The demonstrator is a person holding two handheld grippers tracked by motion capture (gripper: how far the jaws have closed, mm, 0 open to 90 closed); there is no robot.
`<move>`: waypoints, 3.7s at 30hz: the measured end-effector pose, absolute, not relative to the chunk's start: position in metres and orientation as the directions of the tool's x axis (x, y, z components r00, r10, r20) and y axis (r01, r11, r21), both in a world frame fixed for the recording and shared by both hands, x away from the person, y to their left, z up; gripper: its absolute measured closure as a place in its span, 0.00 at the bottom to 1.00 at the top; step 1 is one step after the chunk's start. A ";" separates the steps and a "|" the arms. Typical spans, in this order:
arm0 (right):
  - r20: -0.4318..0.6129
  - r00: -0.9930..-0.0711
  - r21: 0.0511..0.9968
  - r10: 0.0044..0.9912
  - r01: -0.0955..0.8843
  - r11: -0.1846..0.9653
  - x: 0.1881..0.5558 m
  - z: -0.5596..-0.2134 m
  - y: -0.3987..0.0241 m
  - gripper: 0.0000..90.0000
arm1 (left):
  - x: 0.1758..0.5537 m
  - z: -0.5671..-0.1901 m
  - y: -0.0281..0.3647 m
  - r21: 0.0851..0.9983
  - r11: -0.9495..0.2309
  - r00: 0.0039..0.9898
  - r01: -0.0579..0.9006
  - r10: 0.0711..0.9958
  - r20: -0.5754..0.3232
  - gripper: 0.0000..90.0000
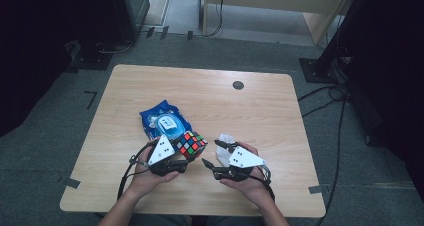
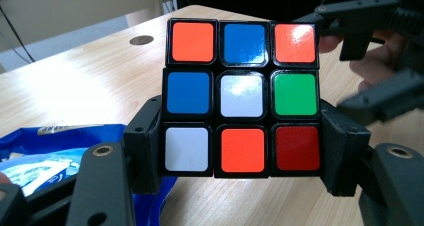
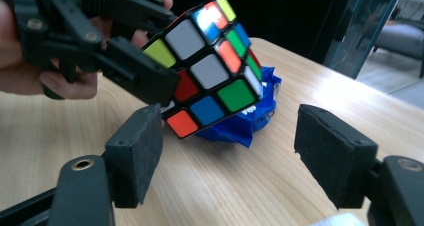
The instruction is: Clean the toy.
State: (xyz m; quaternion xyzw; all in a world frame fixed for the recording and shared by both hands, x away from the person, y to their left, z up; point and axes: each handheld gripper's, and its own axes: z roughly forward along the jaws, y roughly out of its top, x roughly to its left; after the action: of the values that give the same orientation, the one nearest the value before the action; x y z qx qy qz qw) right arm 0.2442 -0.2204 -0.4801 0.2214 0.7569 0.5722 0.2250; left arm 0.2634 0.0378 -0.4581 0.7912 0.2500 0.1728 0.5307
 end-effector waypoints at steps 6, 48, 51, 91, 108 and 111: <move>-0.216 -0.775 0.956 0.594 -0.043 0.292 0.244 -0.485 -0.210 0.30 | 0.264 -0.453 0.035 0.919 -0.294 0.815 0.263 0.578 -0.048 0.38; -0.072 -0.758 0.947 0.648 0.152 0.283 0.255 -0.483 -0.221 0.39 | 0.266 -0.448 0.042 0.926 -0.278 0.830 0.256 0.553 -0.064 0.17; 0.014 -0.748 0.951 0.664 0.216 0.223 0.258 -0.477 -0.231 0.39 | 0.265 -0.453 0.041 0.916 -0.332 0.824 0.226 0.566 0.002 0.17; 0.416 -0.692 0.770 0.590 0.613 0.176 0.259 -0.449 -0.215 0.39 | 0.240 -0.482 0.007 0.801 -0.593 0.776 -0.081 0.467 0.425 0.35; 0.330 -0.631 0.856 0.702 0.514 0.059 0.270 -0.456 -0.265 0.35 | 0.256 -0.470 0.037 0.897 -0.441 0.768 0.032 0.585 0.260 0.38; 0.254 -0.618 0.862 0.744 0.494 0.116 0.273 -0.470 -0.267 0.36 | 0.256 -0.469 0.039 0.904 -0.426 0.774 0.041 0.586 0.241 0.38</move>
State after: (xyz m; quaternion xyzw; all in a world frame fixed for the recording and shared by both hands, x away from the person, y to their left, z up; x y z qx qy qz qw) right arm 0.2732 -0.2671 -0.4696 0.4200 0.7370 0.5155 0.1211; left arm 0.2565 0.0392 -0.4690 0.7990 0.1963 0.2731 0.4985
